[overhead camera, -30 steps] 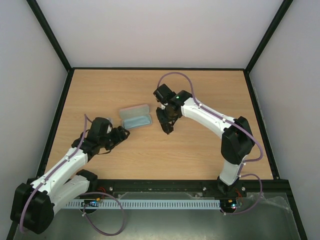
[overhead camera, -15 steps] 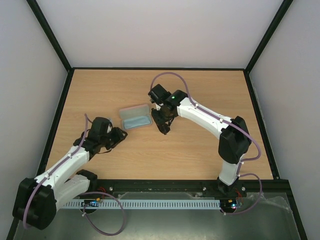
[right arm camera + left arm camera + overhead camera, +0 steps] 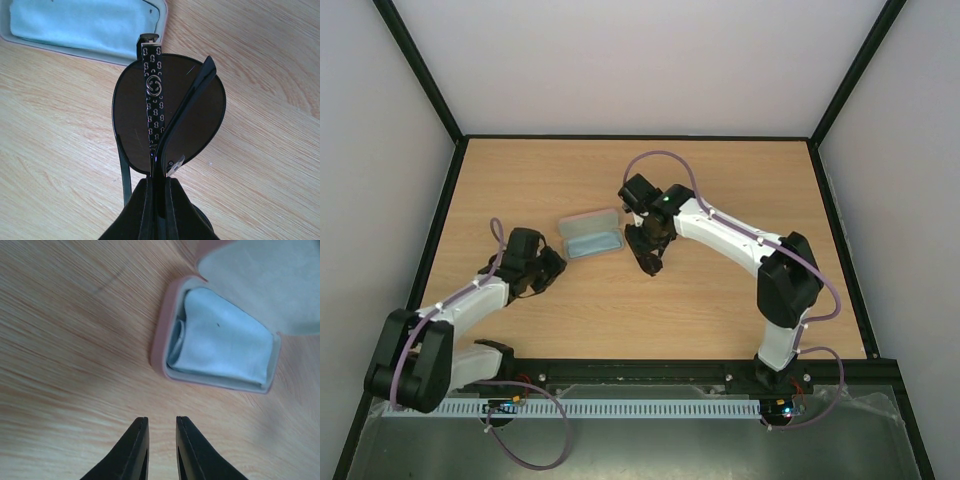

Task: Organize the sunglasses
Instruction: Adjust the sunglasses case at the center of the board.

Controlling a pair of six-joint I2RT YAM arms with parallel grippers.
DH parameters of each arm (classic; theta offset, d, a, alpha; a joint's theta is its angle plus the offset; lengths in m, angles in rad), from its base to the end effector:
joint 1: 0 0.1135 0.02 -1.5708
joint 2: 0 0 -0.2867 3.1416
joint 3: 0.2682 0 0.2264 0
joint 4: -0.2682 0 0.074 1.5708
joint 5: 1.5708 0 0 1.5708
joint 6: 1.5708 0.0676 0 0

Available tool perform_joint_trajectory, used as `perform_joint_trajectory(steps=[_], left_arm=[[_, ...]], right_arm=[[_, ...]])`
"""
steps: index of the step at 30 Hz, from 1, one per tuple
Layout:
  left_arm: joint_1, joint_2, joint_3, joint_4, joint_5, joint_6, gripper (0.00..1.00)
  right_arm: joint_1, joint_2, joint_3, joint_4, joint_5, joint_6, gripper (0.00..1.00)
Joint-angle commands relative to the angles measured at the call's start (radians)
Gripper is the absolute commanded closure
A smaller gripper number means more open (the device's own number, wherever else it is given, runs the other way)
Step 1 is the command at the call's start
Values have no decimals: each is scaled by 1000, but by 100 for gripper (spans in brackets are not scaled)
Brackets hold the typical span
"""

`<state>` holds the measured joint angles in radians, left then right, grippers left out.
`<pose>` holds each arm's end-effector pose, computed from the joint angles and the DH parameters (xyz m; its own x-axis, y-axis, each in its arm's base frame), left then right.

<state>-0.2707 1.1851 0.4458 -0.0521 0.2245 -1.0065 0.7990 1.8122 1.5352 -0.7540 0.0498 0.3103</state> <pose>0.2005 -0.0712 0.1769 -0.7143 -0.6567 -0.2421 -0.3591 0.6408 -0.6786 0.2728 0.2755 0.2685 -0.7828 -0.3671 -0.5025 -0.4819 0.8685 0.1163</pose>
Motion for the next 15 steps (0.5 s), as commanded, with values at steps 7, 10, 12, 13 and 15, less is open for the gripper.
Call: perform_joint_trajectory(steps=[7,10,12,13,15], left_arm=[[33,111,43,100,-35,-46,82],[53,126,37,112,-36,-53,82],[74,122,39,108,-35,-49,84],[84,113,40,103,-37,-46,84],[105,86,35,87,-36,-37,84]], right_arm=[[25,11,87,-58,-65,-99,99],[53,48,135,-89,-48,-130,99],[63,71,167,-101,-32,-137,99],[64,78,177,-102,-25,-135,99],[63,80,183,-96,-24,-136,99]])
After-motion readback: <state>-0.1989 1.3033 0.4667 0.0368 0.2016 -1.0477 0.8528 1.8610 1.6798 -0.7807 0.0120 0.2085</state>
